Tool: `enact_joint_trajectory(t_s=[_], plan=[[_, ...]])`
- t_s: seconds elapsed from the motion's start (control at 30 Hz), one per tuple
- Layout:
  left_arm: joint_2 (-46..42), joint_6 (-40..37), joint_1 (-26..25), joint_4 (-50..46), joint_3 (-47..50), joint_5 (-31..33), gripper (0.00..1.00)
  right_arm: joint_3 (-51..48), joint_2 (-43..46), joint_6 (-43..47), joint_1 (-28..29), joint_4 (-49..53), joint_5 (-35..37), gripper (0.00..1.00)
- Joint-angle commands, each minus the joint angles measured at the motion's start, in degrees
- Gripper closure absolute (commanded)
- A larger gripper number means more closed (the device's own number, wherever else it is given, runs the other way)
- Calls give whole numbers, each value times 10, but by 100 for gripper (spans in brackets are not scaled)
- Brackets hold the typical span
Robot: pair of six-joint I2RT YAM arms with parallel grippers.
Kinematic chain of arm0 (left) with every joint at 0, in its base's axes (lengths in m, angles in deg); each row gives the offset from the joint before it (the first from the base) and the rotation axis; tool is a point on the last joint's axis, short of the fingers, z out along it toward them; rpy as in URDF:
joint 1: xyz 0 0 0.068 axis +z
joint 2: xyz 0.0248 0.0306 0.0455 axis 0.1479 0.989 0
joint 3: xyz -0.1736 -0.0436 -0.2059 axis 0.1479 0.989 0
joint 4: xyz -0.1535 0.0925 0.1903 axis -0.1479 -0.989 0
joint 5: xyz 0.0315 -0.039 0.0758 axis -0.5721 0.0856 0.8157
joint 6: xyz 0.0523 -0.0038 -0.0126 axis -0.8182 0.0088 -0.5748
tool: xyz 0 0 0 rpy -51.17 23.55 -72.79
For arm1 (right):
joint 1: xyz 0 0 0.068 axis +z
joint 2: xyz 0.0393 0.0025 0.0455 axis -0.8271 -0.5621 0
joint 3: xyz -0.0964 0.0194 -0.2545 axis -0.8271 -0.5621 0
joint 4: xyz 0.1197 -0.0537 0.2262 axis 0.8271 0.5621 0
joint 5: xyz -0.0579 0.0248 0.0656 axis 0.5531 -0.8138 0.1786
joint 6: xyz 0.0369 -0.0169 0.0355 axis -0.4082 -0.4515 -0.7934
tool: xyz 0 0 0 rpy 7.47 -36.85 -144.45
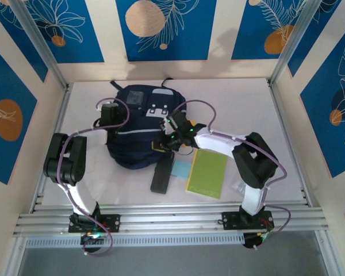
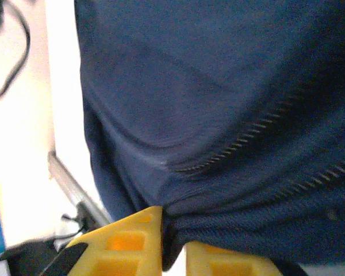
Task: Pack the student bag
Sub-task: Rotate the student bag at the top-center of the table.
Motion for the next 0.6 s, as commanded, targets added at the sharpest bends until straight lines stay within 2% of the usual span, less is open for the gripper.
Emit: enact_joint_trajectory(t_s=[0.0,0.07,0.17,0.27,0.4,0.57], plan=[[-3,-41,0,-27,-39,-12,0,44,-15,17,16,-1,-88,66],[-23,-68,9,-73,-51,11,0,42,2,39,8,21,-72,52],[-60,-103,13,-137,-64,45,0,36,40,77,-23,63,-54,39],[-103,-107,13,-180,-58,38,0,29,67,107,-74,88,-48,36],[-161,-69,9,-221,-28,-23,0,31,73,140,-144,100,-23,35],[-248,9,-12,-262,44,-75,0,43,24,142,-223,59,-7,34]])
